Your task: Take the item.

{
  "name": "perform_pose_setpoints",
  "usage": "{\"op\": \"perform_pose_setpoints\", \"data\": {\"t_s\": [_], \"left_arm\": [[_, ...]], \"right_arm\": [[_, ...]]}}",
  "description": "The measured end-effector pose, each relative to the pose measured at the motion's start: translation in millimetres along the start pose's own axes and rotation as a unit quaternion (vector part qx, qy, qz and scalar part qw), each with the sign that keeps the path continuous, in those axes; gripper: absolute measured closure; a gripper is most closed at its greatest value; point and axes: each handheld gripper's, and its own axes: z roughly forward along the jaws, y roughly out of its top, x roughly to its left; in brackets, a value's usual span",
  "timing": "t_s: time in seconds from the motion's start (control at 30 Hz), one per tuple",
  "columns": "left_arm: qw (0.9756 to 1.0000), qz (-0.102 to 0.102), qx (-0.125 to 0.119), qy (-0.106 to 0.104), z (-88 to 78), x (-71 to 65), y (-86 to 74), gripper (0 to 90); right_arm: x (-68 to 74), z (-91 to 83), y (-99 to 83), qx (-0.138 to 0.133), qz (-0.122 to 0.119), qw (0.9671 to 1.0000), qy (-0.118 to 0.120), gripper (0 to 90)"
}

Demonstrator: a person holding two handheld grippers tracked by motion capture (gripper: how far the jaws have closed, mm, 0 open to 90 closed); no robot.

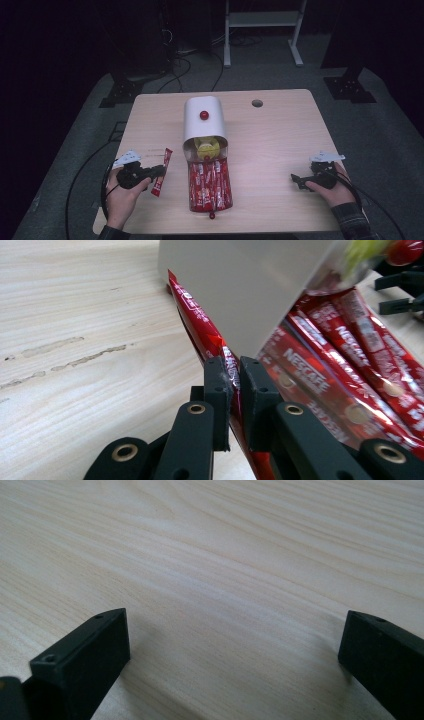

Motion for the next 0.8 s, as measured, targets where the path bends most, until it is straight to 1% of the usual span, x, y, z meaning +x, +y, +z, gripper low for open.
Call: {"op": "perform_pose_setpoints", "data": {"t_s": [0.1,0.27,0.37,0.4,0.63,0.67,0.73,0.8], "left_arm": [[1.0,-0.006,0.005,0.003,6.2,5.3,-0.4,83.1],[0.9998,-0.008,0.014,0.009,14.1,10.7,-0.5,83.1],[0.9996,-0.008,0.023,0.014,20.1,14.5,-0.3,83.1],[0.9995,-0.011,0.026,0.015,22.9,15.4,-0.4,83.1],[0.9983,-0.016,0.052,0.022,35.2,18.4,-3.9,83.0],[0.9979,-0.015,0.056,0.026,37.1,18.6,-4.7,83.0],[0.9977,-0.013,0.06,0.029,39.1,19.5,-5.3,83.0],[0.9976,-0.015,0.061,0.029,42.0,20.2,-5.6,83.0]], "right_arm": [[-0.1,0.1,0.0,-0.001,-0.001,1.0,0.0,0.0],[0.0,0.0,0.0,0.0,0.0,1.0,0.0,0.0],[0.0,0.0,0.0,0.0,0.0,1.0,0.0,0.0],[0.0,0.0,0.0,0.0,0.0,1.0,0.0,0.0],[0.1,0.0,0.0,0.0,0.0,1.0,0.0,0.0],[0.1,0.0,0.0,0.0,0.0,1.0,0.0,0.0],[0.1,0.0,0.0,0.0,0.0,1.0,0.0,0.0],[0.1,0.0,0.0,0.0,0.0,1.0,0.0,0.0]]}}
